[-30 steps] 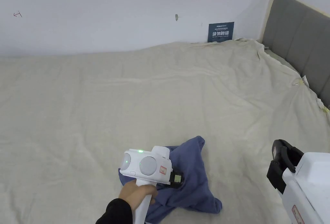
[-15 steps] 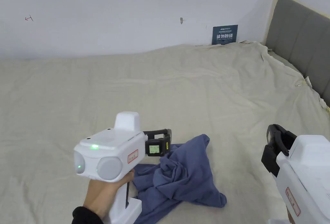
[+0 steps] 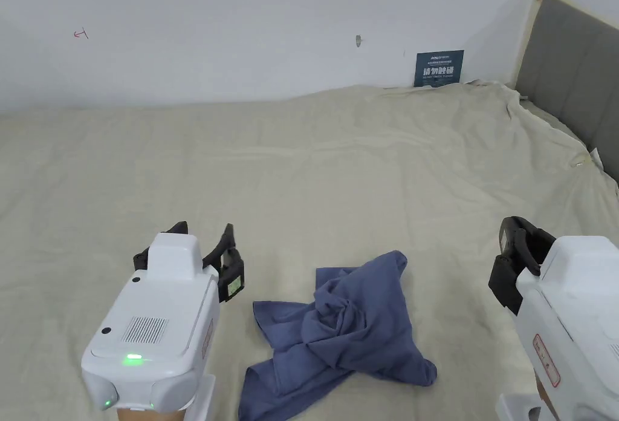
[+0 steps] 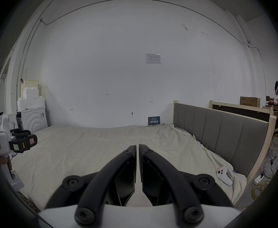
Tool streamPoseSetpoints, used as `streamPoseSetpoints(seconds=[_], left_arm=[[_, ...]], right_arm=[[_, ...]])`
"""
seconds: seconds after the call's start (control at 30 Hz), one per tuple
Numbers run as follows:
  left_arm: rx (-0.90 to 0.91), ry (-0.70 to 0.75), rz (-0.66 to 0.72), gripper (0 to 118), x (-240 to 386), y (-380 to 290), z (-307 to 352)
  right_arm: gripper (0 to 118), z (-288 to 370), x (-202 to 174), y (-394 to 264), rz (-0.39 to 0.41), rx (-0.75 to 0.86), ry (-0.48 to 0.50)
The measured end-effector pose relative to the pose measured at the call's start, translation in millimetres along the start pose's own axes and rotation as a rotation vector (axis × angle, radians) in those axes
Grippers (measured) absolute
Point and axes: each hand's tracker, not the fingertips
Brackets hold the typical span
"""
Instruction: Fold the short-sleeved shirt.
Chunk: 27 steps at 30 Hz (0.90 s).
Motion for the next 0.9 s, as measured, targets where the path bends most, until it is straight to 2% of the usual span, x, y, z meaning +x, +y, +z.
streamPoseSetpoints(seconds=[0.1,0.23,0.57,0.7,0.9], left_arm=[[0.013,0.034,0.01,21,-3.3,-7.7,1.5],[0.037,0.04,0.013,0,-4.3,-14.2,5.1],[0.03,0.029,0.033,0,-4.2,-8.0,4.7],[-0.147,-0.06,0.086,0,-8.2,-7.7,-6.4],[-0.524,-0.127,0.192,0,-10.0,-40.2,-29.3]], right_arm=[[4,2.3,-5.1,0.1,0.004,0.004,0.004],[4,0.8,-3.2,-2.3,0.009,0.01,0.002],[4,2.6,-12.8,-2.1,0.01,0.014,0.006],[4,2.2,-13.5,-4.8,0.009,0.013,0.008],[4,5.8,-18.1,-1.8,-0.005,-0.004,0.009]])
